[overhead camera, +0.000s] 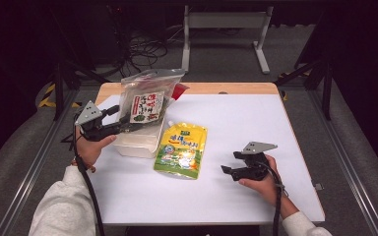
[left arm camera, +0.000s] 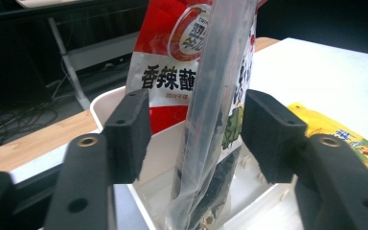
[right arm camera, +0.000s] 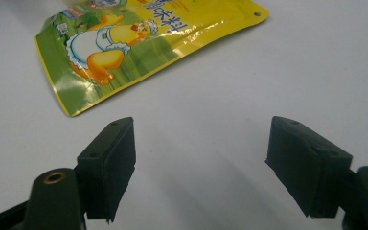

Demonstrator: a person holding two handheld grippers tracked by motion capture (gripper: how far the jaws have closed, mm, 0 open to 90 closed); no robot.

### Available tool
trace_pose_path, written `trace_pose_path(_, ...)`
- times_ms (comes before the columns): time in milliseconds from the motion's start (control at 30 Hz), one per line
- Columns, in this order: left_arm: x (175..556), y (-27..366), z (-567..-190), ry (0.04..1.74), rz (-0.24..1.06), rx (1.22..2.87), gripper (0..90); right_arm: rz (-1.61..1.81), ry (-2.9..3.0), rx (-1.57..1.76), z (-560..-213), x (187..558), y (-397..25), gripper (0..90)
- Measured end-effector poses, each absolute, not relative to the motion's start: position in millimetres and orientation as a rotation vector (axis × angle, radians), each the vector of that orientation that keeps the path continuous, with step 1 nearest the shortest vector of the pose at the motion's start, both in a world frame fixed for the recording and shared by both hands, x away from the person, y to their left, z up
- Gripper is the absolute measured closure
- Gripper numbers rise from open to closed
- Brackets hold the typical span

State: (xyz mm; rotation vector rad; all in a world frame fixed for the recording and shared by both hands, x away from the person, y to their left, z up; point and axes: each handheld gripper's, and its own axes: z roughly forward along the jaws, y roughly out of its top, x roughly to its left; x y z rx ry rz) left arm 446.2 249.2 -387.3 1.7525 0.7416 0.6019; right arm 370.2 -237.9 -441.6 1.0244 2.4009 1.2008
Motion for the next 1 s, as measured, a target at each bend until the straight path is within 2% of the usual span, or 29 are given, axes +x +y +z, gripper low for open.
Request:
trace_pose_path(300,425.6,251.5,-383.6,0.719,0.646,1.788,36.3,1.212,2.397,1.011,-440.5,387.5,-221.8,24.6)
trace_pose_path(433,395.9,249.3,-378.4,0.710,0.671,1.824,32.4,1.223,2.387,1.021,-438.7,394.4,-218.5,24.4)
trace_pose_path(633,367.8,247.9,-384.6,0.684,0.633,1.874,32.0,1.254,2.369,1.045,-436.3,401.9,-214.7,24.3)
trace_pose_path(733,356.0,237.1,-402.6,0.671,0.549,1.968,32.8,1.273,2.382,1.068,-436.5,407.3,-210.1,23.5)
trace_pose_path(833,352.3,219.2,-429.8,0.645,0.414,2.097,35.6,1.278,2.392,1.087,-439.5,415.6,-201.8,22.1)
trace_pose_path(900,353.4,215.1,-436.0,0.643,0.388,2.130,35.8,1.275,2.399,1.091,-440.8,418.3,-198.2,21.9)
trace_pose_path(1000,358.7,205.6,-451.7,0.663,0.282,2.169,38.0,1.272,2.426,1.106,-444.4,424.4,-188.2,20.3)
